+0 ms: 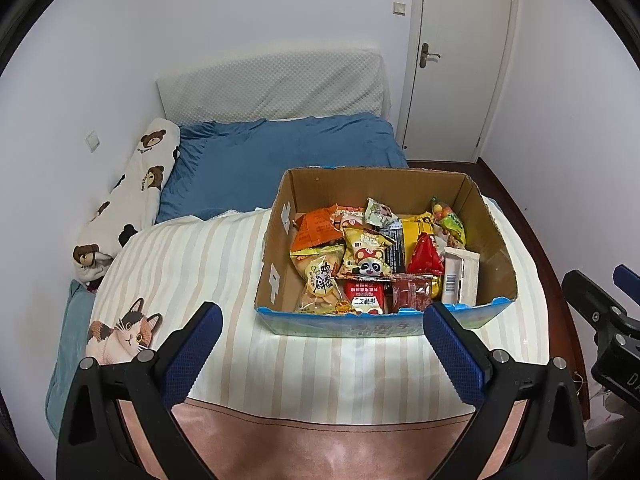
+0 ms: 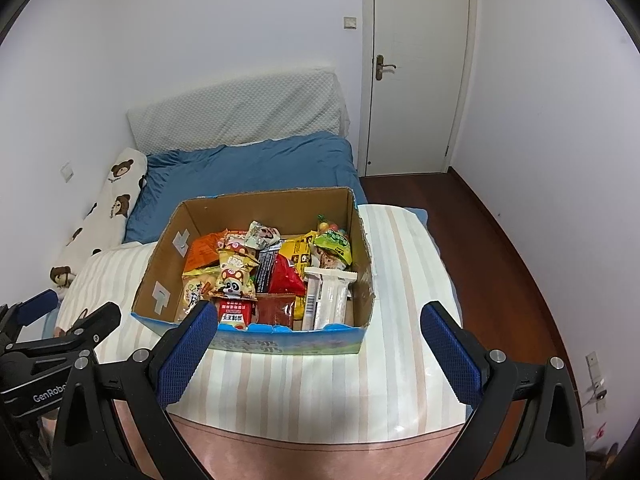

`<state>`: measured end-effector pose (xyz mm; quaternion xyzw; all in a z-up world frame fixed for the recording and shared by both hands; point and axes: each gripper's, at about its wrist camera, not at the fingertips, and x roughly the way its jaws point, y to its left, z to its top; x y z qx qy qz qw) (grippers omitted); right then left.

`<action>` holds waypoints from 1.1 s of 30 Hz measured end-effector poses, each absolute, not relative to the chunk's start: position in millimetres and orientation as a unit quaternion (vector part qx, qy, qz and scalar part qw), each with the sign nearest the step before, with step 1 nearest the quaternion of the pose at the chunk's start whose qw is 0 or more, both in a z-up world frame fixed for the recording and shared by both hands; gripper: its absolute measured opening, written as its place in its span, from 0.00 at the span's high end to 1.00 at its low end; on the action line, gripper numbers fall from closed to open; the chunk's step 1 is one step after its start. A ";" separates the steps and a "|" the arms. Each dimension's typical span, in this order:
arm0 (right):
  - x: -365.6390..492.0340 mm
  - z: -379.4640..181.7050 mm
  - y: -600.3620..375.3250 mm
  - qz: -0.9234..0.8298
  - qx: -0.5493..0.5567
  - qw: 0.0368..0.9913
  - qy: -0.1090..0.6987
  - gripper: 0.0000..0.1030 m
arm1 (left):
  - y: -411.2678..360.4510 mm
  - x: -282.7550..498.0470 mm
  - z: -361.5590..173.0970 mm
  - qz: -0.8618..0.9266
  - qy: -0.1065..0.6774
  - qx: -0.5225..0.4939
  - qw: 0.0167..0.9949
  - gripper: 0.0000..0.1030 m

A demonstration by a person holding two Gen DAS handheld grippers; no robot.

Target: Organize snacks

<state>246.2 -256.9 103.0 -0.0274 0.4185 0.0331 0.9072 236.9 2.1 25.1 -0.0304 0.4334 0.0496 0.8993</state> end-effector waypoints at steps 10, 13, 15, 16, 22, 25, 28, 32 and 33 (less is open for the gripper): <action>244.5 105.9 -260.9 0.031 -0.024 0.910 0.413 0.00 | 3.0 236.3 29.7 0.050 0.430 -0.033 0.901 0.00; 243.5 106.5 -261.7 0.031 -0.024 0.910 0.412 0.00 | 2.1 235.8 31.4 0.048 0.429 -0.032 0.902 0.00; 243.8 106.6 -261.5 0.030 -0.025 0.910 0.412 0.00 | 1.5 235.4 32.0 0.047 0.428 -0.032 0.902 0.00; 243.7 106.7 -261.6 0.030 -0.024 0.911 0.412 0.00 | 1.4 235.4 32.1 0.047 0.428 -0.031 0.902 0.00; 243.1 107.0 -261.9 0.032 -0.021 0.911 0.410 0.00 | 0.7 234.9 35.7 0.046 0.426 -0.032 0.903 0.00; 242.2 107.0 -261.5 0.032 -0.022 0.912 0.409 0.00 | 0.4 234.1 36.9 0.045 0.424 -0.033 0.904 0.00; 239.7 107.5 -261.0 0.031 -0.024 0.913 0.407 0.00 | 0.7 233.3 38.0 0.046 0.421 -0.034 0.905 0.00; 238.5 107.9 -260.5 0.032 -0.023 0.913 0.406 0.00 | 0.3 233.2 37.7 0.044 0.422 -0.035 0.905 0.00; 237.7 108.3 -260.3 0.032 -0.023 0.914 0.404 0.00 | 0.3 233.2 37.8 0.044 0.421 -0.035 0.905 0.00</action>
